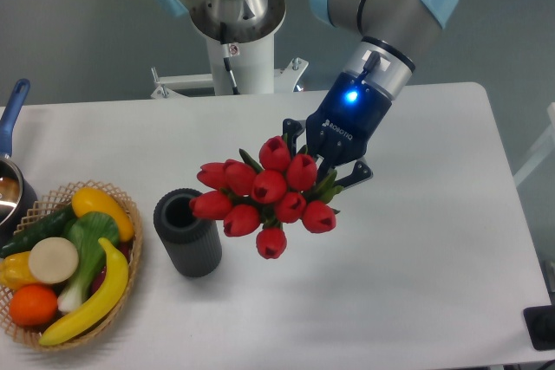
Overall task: Insert the flowers into the vase
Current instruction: 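Lift the red tulip bouquet with the gripper and swing it over the black vase, then lower the tulip stems into the black vase opening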
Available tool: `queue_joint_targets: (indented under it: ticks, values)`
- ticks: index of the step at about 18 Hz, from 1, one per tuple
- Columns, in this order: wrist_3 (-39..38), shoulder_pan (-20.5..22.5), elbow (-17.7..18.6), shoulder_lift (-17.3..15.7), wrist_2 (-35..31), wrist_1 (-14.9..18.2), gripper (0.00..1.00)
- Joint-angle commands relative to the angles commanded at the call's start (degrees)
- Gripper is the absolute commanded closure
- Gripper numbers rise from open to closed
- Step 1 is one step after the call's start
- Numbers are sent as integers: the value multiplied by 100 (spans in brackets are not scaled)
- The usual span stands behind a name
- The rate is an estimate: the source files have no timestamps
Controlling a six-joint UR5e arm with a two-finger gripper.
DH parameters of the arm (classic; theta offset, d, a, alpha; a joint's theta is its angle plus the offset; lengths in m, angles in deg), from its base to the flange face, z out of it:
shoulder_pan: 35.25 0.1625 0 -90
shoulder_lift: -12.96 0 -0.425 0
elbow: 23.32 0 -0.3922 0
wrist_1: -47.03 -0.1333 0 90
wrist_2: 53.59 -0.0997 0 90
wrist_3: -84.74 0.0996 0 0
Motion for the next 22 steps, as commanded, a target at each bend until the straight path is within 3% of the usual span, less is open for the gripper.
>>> queue_joint_targets:
  ticks: [3,9,22]
  values:
    - [553,-18,96,176,1054,0,84]
    - [590,-105,228,158,2277,0,84]
    - [651,-483,940,62,2788,-26,84]
